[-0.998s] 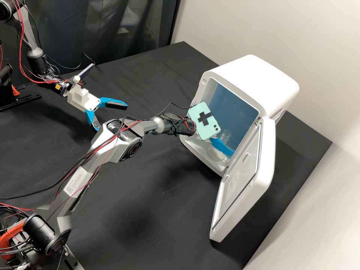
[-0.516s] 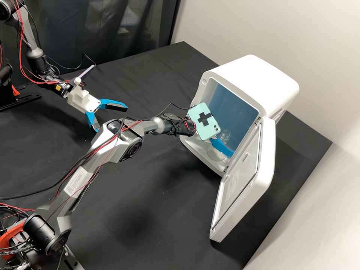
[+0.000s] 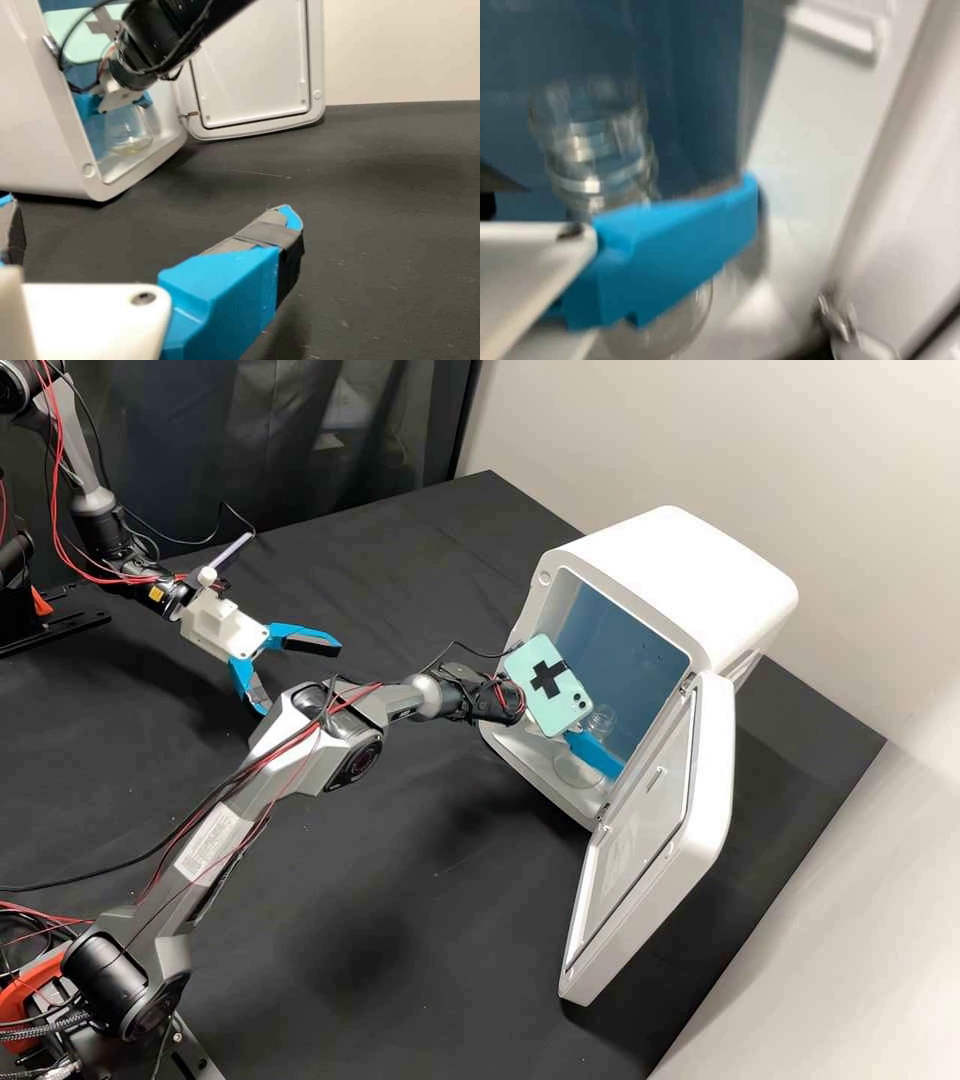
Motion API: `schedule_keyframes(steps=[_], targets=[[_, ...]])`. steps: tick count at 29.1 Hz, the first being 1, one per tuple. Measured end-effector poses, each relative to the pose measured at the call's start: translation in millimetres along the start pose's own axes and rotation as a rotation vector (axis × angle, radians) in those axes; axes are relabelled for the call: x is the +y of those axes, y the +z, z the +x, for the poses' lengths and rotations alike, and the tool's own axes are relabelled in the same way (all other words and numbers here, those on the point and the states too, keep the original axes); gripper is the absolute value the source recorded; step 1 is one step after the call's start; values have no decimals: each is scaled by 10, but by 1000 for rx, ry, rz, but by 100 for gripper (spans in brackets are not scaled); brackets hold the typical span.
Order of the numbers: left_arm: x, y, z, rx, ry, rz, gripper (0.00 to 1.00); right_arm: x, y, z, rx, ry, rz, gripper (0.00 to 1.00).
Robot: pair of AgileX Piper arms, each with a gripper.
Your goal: Place the flask in the incubator
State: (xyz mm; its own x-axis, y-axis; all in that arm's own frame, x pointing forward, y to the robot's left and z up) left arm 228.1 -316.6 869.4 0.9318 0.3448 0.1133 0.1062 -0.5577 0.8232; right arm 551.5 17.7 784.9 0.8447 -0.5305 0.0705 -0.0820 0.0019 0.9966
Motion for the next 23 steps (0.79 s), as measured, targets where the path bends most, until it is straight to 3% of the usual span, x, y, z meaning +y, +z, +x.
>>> schedule_keyframes(steps=[4,9,23], targets=[[7,-13,5,14,4,2,100,-23,-21,52,2,2,-20,100],[7,-13,6,17,5,-1,100,-35,-46,78,-1,7,-4,100],[15,-11,4,17,8,0,100,-37,-52,78,-1,12,-3,100]])
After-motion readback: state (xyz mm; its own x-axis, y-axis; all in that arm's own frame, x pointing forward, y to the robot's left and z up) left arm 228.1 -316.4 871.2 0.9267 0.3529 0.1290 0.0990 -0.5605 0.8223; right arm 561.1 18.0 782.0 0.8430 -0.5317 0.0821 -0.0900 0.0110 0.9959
